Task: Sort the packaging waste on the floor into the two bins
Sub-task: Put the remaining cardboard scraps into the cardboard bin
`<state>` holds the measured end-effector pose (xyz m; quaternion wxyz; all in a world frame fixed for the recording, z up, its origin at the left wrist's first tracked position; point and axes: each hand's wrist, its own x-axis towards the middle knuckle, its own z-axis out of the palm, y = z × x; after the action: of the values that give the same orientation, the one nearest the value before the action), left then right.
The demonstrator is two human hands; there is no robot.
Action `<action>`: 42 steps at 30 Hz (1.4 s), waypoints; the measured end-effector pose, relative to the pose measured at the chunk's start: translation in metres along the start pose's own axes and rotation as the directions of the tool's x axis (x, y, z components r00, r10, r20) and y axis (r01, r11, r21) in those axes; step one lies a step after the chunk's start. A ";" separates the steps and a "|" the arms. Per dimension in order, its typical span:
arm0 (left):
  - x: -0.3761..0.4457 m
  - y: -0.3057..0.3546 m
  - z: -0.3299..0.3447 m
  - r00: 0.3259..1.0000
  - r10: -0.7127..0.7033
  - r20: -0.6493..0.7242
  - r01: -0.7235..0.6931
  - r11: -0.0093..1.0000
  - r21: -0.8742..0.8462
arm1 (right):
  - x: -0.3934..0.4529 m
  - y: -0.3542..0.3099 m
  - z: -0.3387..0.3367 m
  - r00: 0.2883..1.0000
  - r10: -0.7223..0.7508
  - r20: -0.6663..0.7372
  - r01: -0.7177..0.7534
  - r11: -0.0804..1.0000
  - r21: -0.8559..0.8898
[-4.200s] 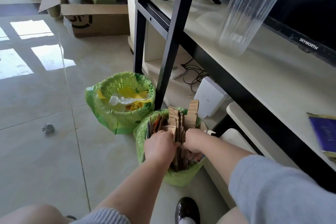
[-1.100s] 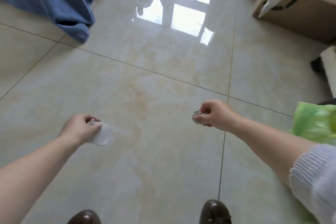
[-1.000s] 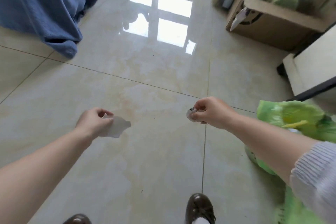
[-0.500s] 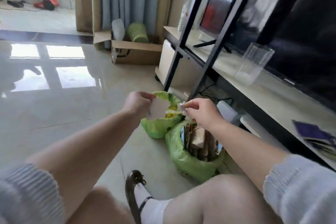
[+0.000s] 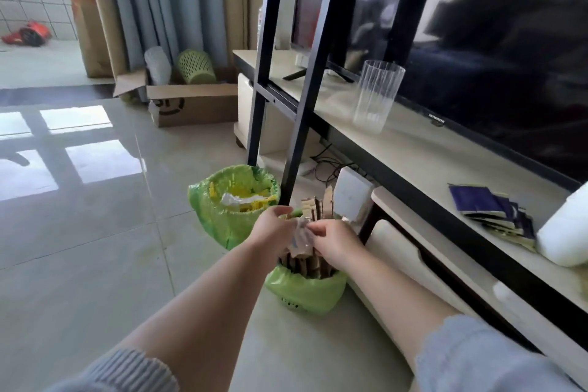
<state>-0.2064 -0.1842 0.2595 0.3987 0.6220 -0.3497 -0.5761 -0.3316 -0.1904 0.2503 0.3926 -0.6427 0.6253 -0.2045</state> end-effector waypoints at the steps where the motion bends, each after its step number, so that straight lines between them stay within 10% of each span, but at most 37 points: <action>1: 0.005 0.001 0.002 0.999 -0.033 0.036 0.035 0.999 -0.040 | 0.006 0.001 -0.002 0.999 -0.002 0.045 0.003 1.000 -0.031; 16: 0.127 -0.023 0.019 0.979 -0.201 -0.020 0.202 0.974 0.106 | 0.101 0.031 0.018 0.872 0.144 0.468 -0.143 0.989 -0.037; 33: 0.155 -0.043 0.037 0.982 -0.155 0.105 0.068 0.819 0.570 | 0.129 0.050 0.034 0.935 0.335 0.117 -0.178 0.728 -0.662; 38: 0.144 -0.043 0.042 0.973 -0.023 0.228 -0.191 0.469 0.862 | 0.101 0.059 0.036 0.980 0.199 -0.010 -0.162 0.767 -0.620; 42: 0.123 -0.033 0.035 0.975 0.039 0.219 -0.208 0.504 0.838 | 0.064 0.051 0.018 0.982 0.175 -0.074 -0.190 0.899 -0.395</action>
<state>-0.2306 -0.2829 0.1754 0.0485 0.6586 -0.6646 -0.3497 -0.3423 -0.2430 0.1855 0.2586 -0.6440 0.7185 -0.0463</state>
